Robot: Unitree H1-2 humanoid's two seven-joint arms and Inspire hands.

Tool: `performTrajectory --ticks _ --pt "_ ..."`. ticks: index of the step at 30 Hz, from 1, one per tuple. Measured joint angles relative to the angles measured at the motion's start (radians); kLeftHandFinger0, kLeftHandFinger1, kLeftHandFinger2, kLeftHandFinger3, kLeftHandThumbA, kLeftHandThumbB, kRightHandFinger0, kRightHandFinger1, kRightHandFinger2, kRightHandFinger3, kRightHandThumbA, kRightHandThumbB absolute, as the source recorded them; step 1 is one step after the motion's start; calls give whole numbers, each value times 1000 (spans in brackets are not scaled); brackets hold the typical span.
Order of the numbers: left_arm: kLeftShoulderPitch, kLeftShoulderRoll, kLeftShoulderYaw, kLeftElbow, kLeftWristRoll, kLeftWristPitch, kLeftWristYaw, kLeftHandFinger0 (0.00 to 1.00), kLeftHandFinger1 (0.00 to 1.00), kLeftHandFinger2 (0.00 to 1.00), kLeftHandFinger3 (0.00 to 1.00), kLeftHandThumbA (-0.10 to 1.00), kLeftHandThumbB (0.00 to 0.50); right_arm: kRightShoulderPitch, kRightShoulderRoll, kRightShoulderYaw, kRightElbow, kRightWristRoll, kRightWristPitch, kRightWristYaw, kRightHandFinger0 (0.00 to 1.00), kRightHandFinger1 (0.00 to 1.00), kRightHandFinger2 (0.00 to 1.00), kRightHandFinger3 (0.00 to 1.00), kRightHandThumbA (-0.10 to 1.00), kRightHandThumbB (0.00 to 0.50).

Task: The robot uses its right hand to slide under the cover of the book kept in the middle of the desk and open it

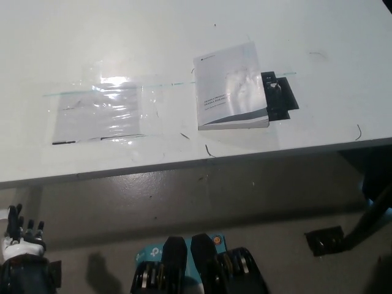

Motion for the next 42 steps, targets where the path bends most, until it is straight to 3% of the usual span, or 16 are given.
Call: performTrajectory --ticks 1,2,7,9,11,14,17,19,25,26,28,33,42 --pt "1 1 0 0 0 0 1 1000 1000 1000 1000 1000 0 0 7 18 -19 2 5 0 939 944 970 1000 1000 194" --pt "2 0 0 0 -1 0 2 1000 1000 1000 1000 1000 0 0 12 37 -35 4 10 1 1000 979 975 1000 1000 178" --pt "6 1 -2 1 -2 0 2 1000 1000 1000 1000 1000 0 0 35 144 -56 18 44 12 1000 994 989 1000 1000 133" --pt "9 0 -3 1 -3 0 2 1000 1000 1000 1000 1000 0 0 48 182 -56 19 61 17 1000 988 992 1000 1000 176" --pt "10 1 -3 2 -2 0 6 1000 1000 1000 1000 1000 0 -1 64 221 -48 25 79 23 981 983 995 1000 1000 184" --pt "10 1 -4 3 -3 0 10 1000 980 965 1000 1000 0 -2 91 261 -14 31 95 34 955 982 1000 1000 1000 182" --pt "12 1 -4 2 -4 0 12 1000 1000 1000 1000 1000 0 -5 112 295 50 34 106 56 941 953 1000 1000 1000 193" --pt "12 0 -5 2 -5 0 13 1000 1000 1000 1000 1000 0 -6 118 312 91 36 110 73 971 1000 1000 1000 1000 168" --pt "13 2 -5 6 -13 0 14 1000 1000 1000 1000 1000 0 -20 119 334 195 37 118 122 1000 1000 1000 1000 1000 148" --pt "13 2 -5 8 -14 0 14 1000 1000 1000 1000 1000 0 -23 118 336 204 36 119 128 1000 1000 1000 1000 1000 174" --pt "13 2 -6 14 -14 -1 14 1000 1000 1000 1000 1000 0 -32 115 339 229 35 120 144 1000 1000 1000 1000 1000 181" --pt "14 2 -15 16 -15 -1 16 1000 1000 1000 1000 1000 0 -61 103 340 291 30 120 167 951 969 983 1000 1000 176" --pt "22 5 -29 14 -22 0 16 1000 1000 1000 1000 1000 0 -82 104 340 368 20 120 191 961 990 989 1000 1000 163"
